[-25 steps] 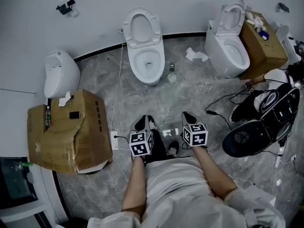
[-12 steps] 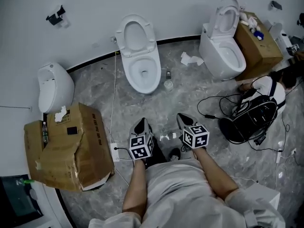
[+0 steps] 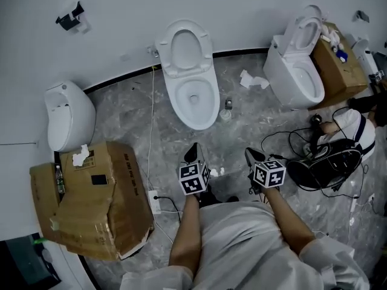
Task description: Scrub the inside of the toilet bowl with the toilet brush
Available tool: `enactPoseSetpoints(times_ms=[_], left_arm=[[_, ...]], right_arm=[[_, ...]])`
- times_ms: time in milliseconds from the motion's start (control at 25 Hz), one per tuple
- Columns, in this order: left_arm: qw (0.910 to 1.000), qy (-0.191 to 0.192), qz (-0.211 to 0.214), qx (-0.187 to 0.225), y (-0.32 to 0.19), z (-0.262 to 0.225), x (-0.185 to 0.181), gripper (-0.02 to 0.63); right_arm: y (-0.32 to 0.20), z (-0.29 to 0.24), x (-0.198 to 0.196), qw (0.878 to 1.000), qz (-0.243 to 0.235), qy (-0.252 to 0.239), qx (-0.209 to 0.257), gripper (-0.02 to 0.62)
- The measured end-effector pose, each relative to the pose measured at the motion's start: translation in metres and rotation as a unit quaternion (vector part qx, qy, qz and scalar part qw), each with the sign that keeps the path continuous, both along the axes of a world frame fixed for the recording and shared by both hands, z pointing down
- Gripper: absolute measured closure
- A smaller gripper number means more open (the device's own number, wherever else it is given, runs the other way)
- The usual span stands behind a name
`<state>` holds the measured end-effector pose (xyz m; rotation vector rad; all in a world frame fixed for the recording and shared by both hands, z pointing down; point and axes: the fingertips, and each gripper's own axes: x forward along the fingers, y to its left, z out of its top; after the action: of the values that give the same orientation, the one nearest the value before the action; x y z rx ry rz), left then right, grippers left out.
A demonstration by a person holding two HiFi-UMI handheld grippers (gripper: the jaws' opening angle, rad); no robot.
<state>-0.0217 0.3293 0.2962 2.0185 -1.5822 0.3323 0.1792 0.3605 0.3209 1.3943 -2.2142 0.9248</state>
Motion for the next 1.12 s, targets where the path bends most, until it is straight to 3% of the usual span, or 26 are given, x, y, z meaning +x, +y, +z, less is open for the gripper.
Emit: enactPoseSetpoints(times_ms=[160,320,440,640,880,1000,1120], left_arm=[[0.9998,-0.016,-0.008,-0.003,-0.038,-0.003,-0.033,0.580],[0.9997,-0.013,-0.014,0.013,-0.072,-0.003,-0.063,0.578],[0.9998,0.011,-0.006,0.018,-0.087,0.005,-0.075,0.580],[0.9944,0.103,0.015,0.019,-0.101,0.005,-0.072,0.581],[0.9966,0.062,0.045,-0.030,-0.129,0.038,-0.064,0.580],[0.9976,0.036,0.039,-0.045,-0.151,0.051,-0.073,0.579],[0.9966,0.057,0.026,-0.053,-0.180,0.053,-0.080,0.580]], right_arm=[[-0.040,-0.006,-0.018,0.999,0.031,-0.023,0.001,0.591],[-0.078,-0.018,-0.031,0.995,0.064,-0.064,0.031,0.592],[-0.094,-0.019,-0.031,0.994,0.081,-0.060,0.047,0.592],[-0.118,-0.022,-0.030,0.992,0.094,-0.075,0.046,0.592],[-0.160,-0.001,-0.027,0.990,0.116,-0.077,0.011,0.594],[-0.187,0.016,-0.037,0.994,0.090,-0.058,-0.011,0.592],[-0.224,0.024,-0.048,0.992,0.073,-0.096,-0.028,0.592]])
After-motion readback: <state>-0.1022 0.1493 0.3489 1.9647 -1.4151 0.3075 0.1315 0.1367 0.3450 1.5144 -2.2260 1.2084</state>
